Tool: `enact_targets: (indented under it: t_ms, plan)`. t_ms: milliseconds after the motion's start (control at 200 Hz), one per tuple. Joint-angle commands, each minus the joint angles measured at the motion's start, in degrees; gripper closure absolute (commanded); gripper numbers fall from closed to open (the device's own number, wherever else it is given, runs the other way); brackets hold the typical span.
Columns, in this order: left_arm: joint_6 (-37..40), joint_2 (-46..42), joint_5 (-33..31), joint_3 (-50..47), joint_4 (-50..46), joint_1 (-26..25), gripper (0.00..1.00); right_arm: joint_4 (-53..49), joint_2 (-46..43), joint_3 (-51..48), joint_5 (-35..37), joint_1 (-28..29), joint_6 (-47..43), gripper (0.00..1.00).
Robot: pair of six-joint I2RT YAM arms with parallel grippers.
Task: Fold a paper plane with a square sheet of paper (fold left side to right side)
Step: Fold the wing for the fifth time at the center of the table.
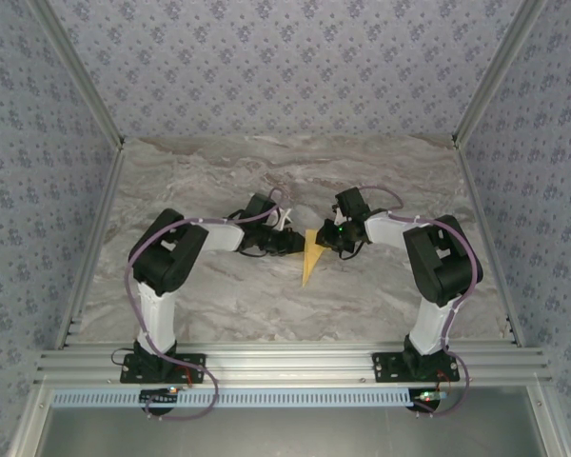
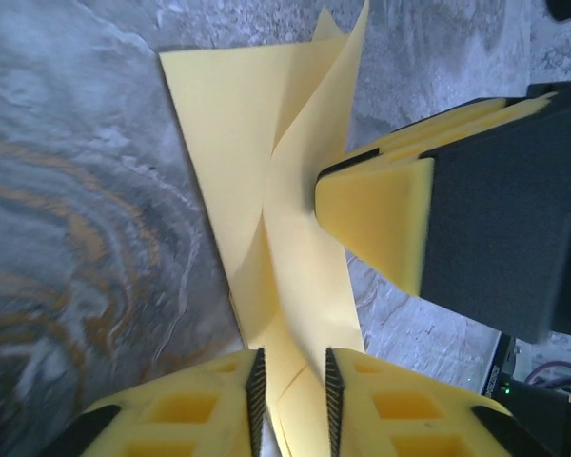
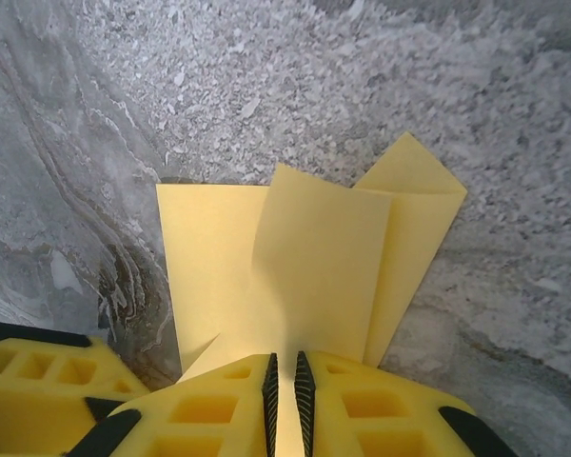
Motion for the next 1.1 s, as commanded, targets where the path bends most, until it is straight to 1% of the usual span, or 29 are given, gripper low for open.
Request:
enact_targets:
  t_ms: [0,95,220,350,420,540,660,839,969,1094]
  plan:
    - [1.08,-6.58,-2.08,-2.13,-1.07,1.15,0.71,-3.98,2.07,-2.16,3.2,-0.7,-0.93,0.84]
    - [2.01,-10.36,-2.58,-3.94,-3.01,1.16,0.69,-3.63,2.08,-2.47,3.24,-0.68,-0.94,0.84]
    - [1.99,-14.49,0.16,-5.99,-3.73,-0.07,0.75,-3.26,2.16,-2.46,3.1,-0.72,-0.93,0.84]
    - [0.27,-15.79,3.6,-6.13,-3.09,-3.52,0.78,-3.07,2.45,-2.31,2.93,-0.62,-0.94,0.84]
    - [-0.86,-15.33,4.66,-5.68,-2.43,-5.32,0.79,-3.25,2.67,-2.12,2.85,-0.57,-0.89,0.84]
    - [-1.72,-13.08,4.36,-3.99,-2.46,-7.7,0.79,-3.43,2.69,-2.06,2.97,-0.52,-0.9,0.84]
    - [-1.96,-10.11,3.73,-2.35,-2.55,-8.23,0.79,-3.73,2.7,-1.77,3.02,-0.55,-0.97,0.84]
    - [-2.12,-7.08,4.97,-0.29,-2.61,-8.84,0.78,-3.94,2.69,-1.77,3.13,-0.31,-0.92,0.84]
    - [-0.39,-6.0,4.05,0.97,-5.93,-9.16,0.77,-4.28,2.78,-1.75,3.28,-0.31,-0.92,0.84]
    - [2.43,-5.59,0.74,2.22,-12.13,-9.21,0.77,-4.43,2.69,-1.55,3.37,-0.23,-0.92,0.84]
